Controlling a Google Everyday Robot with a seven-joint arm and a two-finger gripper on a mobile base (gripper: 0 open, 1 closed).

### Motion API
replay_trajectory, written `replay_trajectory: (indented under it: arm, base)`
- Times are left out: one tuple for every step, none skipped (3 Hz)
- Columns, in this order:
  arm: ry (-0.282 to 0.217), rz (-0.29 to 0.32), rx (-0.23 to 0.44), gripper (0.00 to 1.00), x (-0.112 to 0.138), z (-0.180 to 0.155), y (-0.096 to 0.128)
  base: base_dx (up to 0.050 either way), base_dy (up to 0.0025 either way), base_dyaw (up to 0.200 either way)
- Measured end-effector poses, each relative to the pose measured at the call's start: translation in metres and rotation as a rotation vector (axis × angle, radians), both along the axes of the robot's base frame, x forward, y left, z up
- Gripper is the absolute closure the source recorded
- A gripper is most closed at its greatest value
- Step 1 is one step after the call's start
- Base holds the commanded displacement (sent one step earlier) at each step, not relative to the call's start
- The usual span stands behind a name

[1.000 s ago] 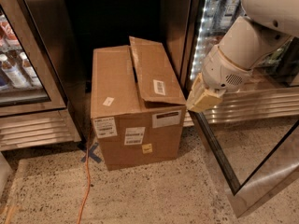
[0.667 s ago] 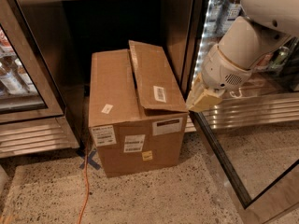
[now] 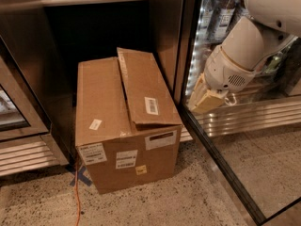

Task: Close left fridge door

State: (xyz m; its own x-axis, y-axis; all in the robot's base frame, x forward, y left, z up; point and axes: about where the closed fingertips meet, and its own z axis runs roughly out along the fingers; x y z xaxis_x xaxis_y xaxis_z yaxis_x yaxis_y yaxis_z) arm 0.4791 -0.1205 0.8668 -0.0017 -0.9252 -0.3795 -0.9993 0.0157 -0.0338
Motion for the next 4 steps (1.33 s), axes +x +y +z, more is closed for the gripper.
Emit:
replay_trajectory:
  arm:
    - [0.000,0.000,0.000,1.00,0.0000,0.0000,0.0000]
    - [0.000,0.000,0.000,1.00,0.0000,0.0000,0.0000]
    - [0.000,0.000,0.000,1.00,0.0000,0.0000,0.0000]
    - [0.000,0.000,0.000,1.00,0.0000,0.0000,0.0000]
  base:
    - [0.036,-0.00255,-0.137]
    - [0.035,-0.00250,-0.141]
    - [0.050,-0.00002,0.000]
    - [0.050,-0.00003,0.001]
